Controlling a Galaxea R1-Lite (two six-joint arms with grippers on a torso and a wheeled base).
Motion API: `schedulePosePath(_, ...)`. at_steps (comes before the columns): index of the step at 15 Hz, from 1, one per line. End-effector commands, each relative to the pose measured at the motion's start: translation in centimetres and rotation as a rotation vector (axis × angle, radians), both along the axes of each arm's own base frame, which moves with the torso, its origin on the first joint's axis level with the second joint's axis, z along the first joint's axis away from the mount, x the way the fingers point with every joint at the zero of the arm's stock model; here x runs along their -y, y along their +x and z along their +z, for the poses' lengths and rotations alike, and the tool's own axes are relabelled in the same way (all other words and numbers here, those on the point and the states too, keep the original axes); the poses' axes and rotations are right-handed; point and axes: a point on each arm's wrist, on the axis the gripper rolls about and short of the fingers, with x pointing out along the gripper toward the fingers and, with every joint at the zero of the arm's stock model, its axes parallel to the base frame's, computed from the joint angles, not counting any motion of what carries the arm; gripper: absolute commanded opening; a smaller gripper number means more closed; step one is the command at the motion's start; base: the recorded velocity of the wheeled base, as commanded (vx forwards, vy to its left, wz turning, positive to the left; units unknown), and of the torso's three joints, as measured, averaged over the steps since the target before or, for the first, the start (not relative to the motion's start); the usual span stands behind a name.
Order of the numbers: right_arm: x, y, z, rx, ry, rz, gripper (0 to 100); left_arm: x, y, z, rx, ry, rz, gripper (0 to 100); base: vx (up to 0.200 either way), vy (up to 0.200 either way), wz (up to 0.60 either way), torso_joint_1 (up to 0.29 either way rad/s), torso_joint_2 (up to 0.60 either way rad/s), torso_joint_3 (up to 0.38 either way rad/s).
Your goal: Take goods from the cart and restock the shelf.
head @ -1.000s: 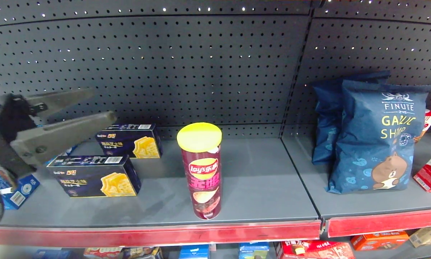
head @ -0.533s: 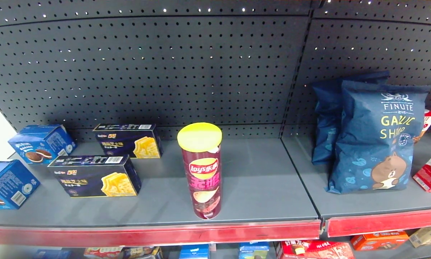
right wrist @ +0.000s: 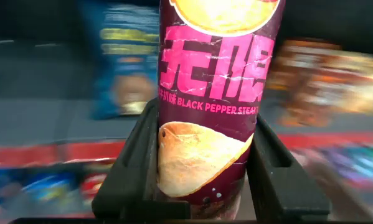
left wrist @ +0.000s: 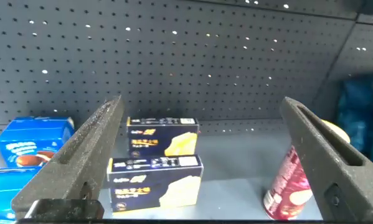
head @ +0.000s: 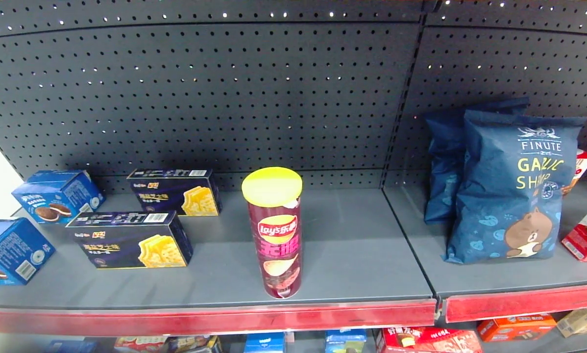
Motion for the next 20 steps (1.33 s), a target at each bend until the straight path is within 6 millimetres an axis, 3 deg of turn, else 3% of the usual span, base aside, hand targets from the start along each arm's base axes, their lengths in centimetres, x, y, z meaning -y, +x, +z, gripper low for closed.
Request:
schedulePosePath(1,-0.4,5.3,0.7,-0.097,0.040,0.308,0,-0.7,1.3,0.4,-0.026,-0.019,0.050,100,0.000,0.000,0.00,0.000,0.00,0.000)
schedulePosePath(3,-1.9,8.3,0.1,-0.025,0.048,0.436,0,-0.8,1.4,0.1,-0.037,-0.032,0.092,100,0.000,0.000,0.00,0.000,0.00,0.000)
schedulePosePath(4,-2.3,8.8,-0.1,-0.010,0.052,0.455,0,-0.9,1.5,0.0,-0.041,-0.034,0.096,100,0.000,0.000,0.00,0.000,0.00,0.000)
schedulePosePath(5,-3.6,10.5,-1.3,0.014,0.030,0.521,0,-1.0,1.6,-0.8,-0.063,-0.046,0.113,100,0.000,0.000,0.00,0.000,0.00,0.000)
schedulePosePath(9,-6.4,12.7,-2.4,-0.057,0.029,0.669,0,-1.0,1.7,-1.0,-0.069,-0.049,0.114,100,0.000,0.000,0.00,0.000,0.00,0.000)
schedulePosePath(10,-7.0,13.1,-2.5,-0.057,0.035,0.682,0,-1.0,1.6,-0.9,-0.064,-0.047,0.114,100,0.000,0.000,0.00,0.000,0.00,0.000)
schedulePosePath(14,-12.6,18.8,-5.9,0.057,0.112,0.705,0,-1.1,1.6,-1.0,-0.061,-0.055,0.159,100,0.000,0.000,0.00,0.000,0.00,0.000)
schedulePosePath(16,-13.8,21.5,-5.9,0.088,0.121,0.666,0,-1.2,1.6,-1.4,-0.070,-0.063,0.180,100,0.000,0.000,0.00,0.000,0.00,0.000)
schedulePosePath(20,-15.3,24.5,-5.9,0.079,0.162,0.711,0,-1.2,1.6,-1.5,-0.071,-0.062,0.185,100,0.000,0.000,0.00,0.000,0.00,0.000)
